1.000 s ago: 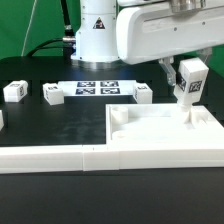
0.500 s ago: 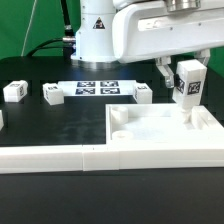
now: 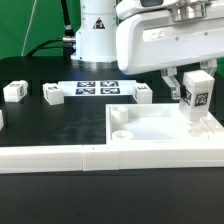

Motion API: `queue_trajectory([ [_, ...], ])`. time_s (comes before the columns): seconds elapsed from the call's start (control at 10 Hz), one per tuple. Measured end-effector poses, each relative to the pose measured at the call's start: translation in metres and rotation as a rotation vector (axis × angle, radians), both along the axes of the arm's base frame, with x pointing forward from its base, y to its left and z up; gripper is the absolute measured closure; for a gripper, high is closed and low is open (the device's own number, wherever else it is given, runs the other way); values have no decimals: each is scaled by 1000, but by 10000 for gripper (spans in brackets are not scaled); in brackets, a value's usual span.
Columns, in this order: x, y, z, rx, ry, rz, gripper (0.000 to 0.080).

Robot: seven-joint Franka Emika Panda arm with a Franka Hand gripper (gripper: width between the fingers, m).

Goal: Assemble one leg

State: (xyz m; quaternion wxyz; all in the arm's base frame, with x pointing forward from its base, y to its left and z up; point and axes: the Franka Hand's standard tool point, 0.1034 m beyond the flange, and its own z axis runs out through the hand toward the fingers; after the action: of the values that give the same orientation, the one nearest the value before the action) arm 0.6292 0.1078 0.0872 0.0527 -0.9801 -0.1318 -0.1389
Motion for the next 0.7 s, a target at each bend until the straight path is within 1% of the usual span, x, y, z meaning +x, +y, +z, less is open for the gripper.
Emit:
queue_trajectory([
  [0.2,5,2,-2,3,-5,0,511],
  [0.7,-1,9,-18,2,-17,4,511],
])
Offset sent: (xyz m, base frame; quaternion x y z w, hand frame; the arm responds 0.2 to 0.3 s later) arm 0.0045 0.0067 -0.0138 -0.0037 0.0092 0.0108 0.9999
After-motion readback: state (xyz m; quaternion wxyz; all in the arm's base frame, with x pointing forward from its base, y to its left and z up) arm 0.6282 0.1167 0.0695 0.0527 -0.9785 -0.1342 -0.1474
